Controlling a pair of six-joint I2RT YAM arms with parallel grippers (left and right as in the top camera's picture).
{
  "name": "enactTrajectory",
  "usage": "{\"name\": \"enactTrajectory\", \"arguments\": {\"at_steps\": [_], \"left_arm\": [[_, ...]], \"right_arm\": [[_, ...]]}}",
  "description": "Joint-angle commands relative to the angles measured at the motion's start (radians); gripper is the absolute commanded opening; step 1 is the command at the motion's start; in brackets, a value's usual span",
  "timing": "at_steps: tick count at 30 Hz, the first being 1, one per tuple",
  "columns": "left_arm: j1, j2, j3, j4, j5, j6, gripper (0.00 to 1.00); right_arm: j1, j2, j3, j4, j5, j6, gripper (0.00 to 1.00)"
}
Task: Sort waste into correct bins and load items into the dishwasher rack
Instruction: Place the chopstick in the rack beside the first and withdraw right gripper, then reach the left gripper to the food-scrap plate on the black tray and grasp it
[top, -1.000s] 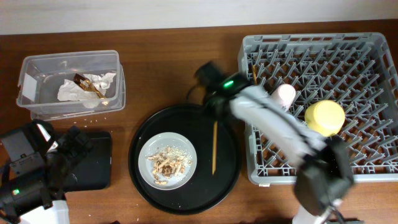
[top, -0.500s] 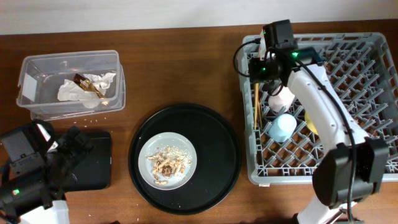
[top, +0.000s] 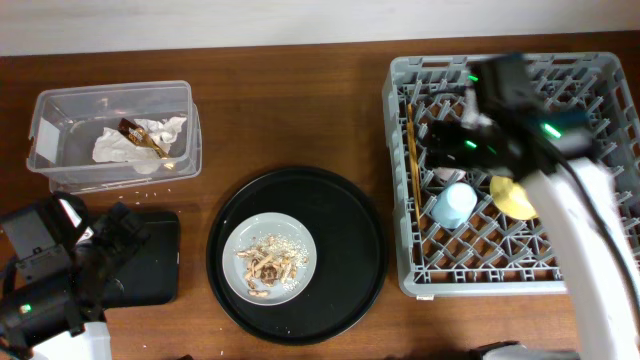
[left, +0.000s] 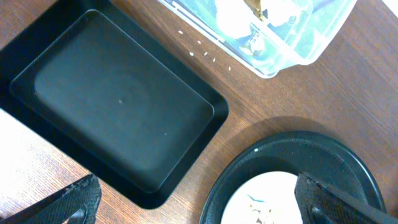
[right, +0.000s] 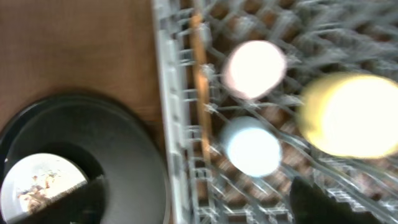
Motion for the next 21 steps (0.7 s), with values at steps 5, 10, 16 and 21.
{"name": "enactTrajectory", "arguments": {"at_steps": [5,10,16,21], "left_arm": [[0.005,-0.001,0.014,0.002,-0.007,0.002,0.99],[0.005,-0.001,0.014,0.002,-0.007,0.002,0.99],[0.005,-0.001,0.014,0.002,-0.007,0.002,0.99],[0.005,-0.001,0.014,0.013,0.035,-0.007,0.99]], "right_arm": [[-0.339,-0.156,-0.001,-0.128,0.158,0.027,0.99],[-0.556,-0.088,-0.032,-0.151,0.172,0.026,0.99],[-0.592,0.043,-0.032,-0.15,0.203,0.027,0.99],[-0.592,0.127,-0.032,-0.15,0.203,0.027,0.99]]}}
